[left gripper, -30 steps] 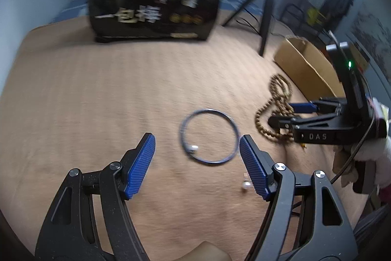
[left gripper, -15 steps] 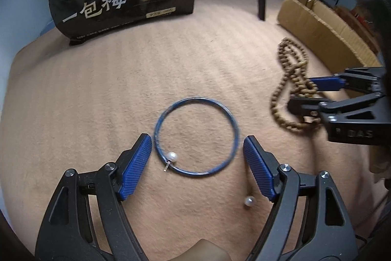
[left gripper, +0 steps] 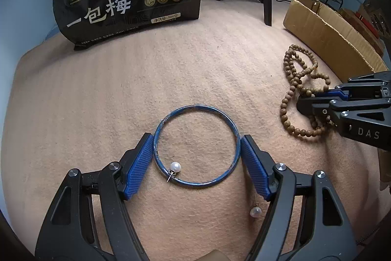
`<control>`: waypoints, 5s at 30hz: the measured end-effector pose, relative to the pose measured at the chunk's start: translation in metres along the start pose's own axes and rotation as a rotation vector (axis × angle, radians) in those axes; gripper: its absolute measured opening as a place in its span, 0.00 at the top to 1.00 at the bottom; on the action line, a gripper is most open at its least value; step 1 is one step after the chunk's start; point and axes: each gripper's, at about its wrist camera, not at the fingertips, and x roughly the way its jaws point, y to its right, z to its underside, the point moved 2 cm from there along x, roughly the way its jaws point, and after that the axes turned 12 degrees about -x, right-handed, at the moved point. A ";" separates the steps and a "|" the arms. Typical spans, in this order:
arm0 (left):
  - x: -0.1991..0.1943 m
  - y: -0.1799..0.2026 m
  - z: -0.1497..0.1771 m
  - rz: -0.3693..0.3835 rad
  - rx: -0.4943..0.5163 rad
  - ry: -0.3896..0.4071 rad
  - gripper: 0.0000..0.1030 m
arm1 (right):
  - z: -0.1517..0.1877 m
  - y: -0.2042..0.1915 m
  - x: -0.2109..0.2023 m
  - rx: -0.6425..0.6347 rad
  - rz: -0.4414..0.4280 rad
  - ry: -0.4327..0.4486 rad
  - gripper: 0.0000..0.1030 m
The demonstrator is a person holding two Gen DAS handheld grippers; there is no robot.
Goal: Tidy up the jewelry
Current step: 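Close the right tool on the brown wooden prayer beads while the left tool grasps the blue bangle, then carry the prayer beads and blue bangle into the cardboard box and open both tools, then move both open tools back over the pearl earrings on the blanket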
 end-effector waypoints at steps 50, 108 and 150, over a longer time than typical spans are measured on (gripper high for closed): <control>-0.188 0.102 -0.014 0.144 0.010 0.271 0.28 | 0.027 0.046 -0.236 0.079 -0.053 0.400 0.95; -0.061 0.264 -0.037 0.286 0.085 0.061 0.26 | 0.015 0.206 -0.185 0.227 0.029 0.361 0.44; -0.179 0.044 -0.012 0.050 -0.061 0.244 0.26 | 0.037 0.069 -0.230 0.093 0.063 0.419 0.23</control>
